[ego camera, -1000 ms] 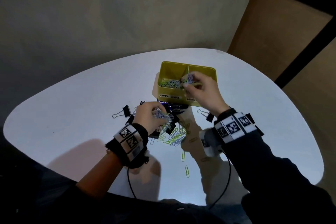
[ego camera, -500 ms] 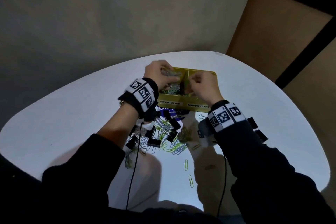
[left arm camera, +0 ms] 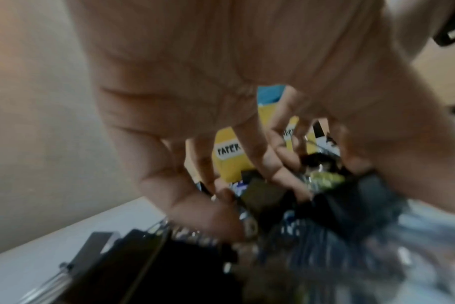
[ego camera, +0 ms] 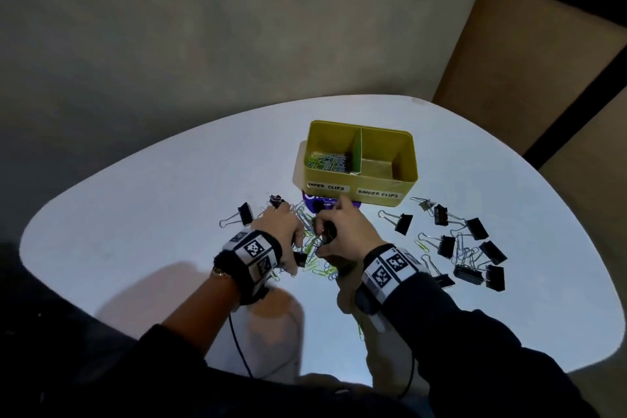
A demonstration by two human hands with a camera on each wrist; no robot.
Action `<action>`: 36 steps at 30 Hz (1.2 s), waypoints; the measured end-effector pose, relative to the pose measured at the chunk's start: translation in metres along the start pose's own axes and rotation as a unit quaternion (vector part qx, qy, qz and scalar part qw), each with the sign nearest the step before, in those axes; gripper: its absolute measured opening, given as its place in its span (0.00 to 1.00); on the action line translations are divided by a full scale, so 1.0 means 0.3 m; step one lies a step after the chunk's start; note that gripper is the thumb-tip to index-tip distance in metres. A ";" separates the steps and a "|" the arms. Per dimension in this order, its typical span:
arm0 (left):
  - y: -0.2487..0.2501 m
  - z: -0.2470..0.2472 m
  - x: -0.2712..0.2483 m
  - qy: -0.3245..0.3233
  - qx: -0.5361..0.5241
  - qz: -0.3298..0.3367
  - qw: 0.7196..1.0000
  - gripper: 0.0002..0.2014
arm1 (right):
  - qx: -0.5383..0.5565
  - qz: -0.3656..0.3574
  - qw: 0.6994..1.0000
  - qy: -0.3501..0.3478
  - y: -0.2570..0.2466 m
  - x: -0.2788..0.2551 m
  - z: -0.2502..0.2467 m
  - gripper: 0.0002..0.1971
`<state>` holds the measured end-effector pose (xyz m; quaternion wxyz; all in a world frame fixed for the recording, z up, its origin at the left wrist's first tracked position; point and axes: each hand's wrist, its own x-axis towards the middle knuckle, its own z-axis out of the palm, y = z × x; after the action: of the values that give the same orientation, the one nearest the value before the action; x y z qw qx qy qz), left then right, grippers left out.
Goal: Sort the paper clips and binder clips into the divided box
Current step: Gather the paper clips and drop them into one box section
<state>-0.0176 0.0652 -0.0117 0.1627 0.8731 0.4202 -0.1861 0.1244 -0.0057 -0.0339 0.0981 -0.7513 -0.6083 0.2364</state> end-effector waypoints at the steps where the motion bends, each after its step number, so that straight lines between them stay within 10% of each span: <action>1: -0.004 0.009 0.005 0.013 0.009 0.006 1.000 0.21 | 0.019 -0.002 1.000 0.004 0.007 0.000 0.004 0.19; 14: -0.146 -0.001 -0.023 0.097 -0.219 0.081 0.968 0.14 | -0.044 0.001 0.977 0.207 0.090 -0.032 -0.024 0.15; 19: -0.206 -0.051 -0.021 0.162 -0.341 0.039 0.925 0.12 | -0.089 -0.142 0.982 0.086 -0.048 0.025 0.030 0.23; 24: -0.215 -0.076 0.033 0.205 -0.348 -0.017 0.914 0.10 | -0.180 -0.124 0.975 -0.029 -0.078 0.081 0.109 0.34; 36: -0.079 0.012 -0.034 0.287 -0.132 -0.012 0.949 0.15 | -0.133 -0.123 0.983 0.021 0.117 -0.144 0.070 0.28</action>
<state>-0.0430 0.0708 -0.0133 0.1468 0.8550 0.4808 0.1276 0.1385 -0.0587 -0.0573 0.0380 -0.6817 -0.7201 0.1235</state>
